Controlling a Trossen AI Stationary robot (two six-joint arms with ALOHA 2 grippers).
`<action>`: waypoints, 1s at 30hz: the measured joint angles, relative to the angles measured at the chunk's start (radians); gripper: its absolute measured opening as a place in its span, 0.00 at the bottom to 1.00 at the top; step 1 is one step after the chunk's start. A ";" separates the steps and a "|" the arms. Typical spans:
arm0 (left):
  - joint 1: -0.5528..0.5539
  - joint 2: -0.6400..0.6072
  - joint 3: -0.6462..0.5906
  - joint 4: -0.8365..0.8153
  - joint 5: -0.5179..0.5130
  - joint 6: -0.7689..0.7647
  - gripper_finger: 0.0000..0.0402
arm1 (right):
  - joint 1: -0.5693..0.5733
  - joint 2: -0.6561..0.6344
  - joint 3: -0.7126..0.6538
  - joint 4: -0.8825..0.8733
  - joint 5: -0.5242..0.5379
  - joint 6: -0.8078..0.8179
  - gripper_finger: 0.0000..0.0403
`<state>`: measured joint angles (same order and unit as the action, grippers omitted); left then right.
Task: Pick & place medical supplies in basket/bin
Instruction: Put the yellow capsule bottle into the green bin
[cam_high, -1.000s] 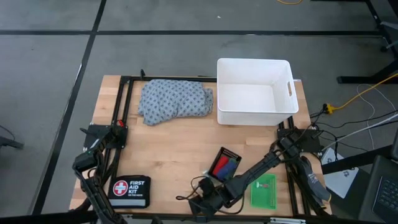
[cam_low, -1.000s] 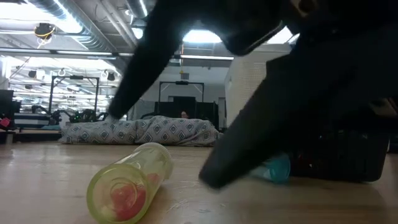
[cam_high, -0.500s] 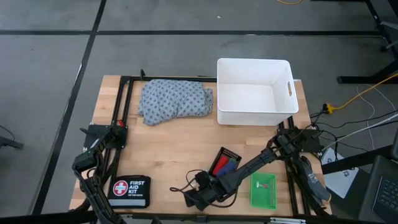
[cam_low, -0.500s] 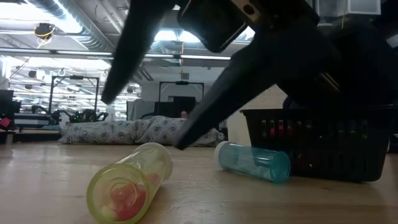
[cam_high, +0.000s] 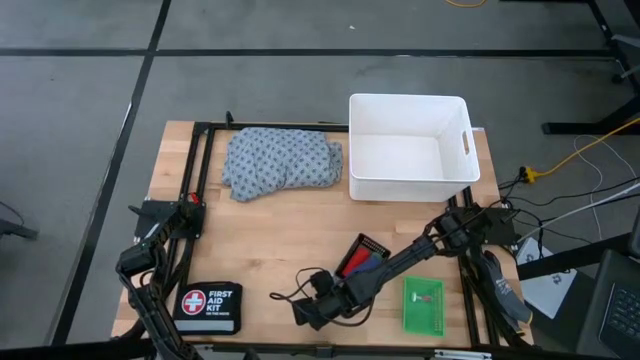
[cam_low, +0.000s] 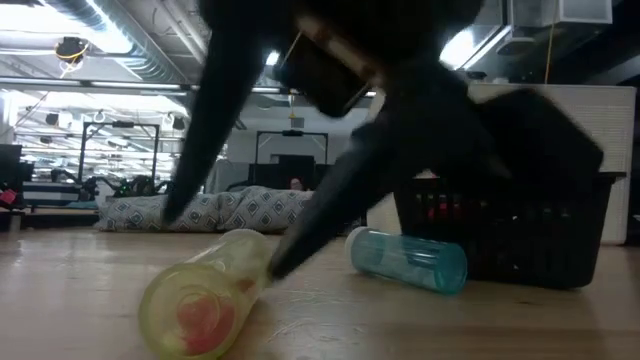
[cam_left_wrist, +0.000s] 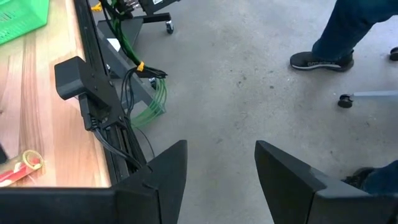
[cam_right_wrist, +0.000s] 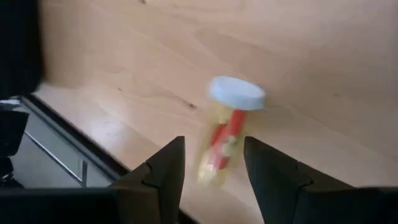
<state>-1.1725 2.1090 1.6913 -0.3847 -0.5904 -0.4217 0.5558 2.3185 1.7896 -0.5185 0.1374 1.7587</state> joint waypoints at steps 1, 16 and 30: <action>-0.001 0.000 0.000 0.000 0.000 0.002 0.46 | 0.000 0.008 0.000 -0.002 -0.004 0.005 0.41; -0.006 0.000 0.000 0.000 -0.001 0.009 0.46 | -0.003 0.030 0.000 0.017 -0.037 -0.011 0.35; -0.006 0.000 0.000 0.002 -0.003 0.006 0.46 | -0.003 0.037 0.023 0.111 -0.027 -0.086 0.27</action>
<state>-1.1786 2.1090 1.6913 -0.3828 -0.5930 -0.4152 0.5529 2.3558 1.8125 -0.4074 0.1108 1.6725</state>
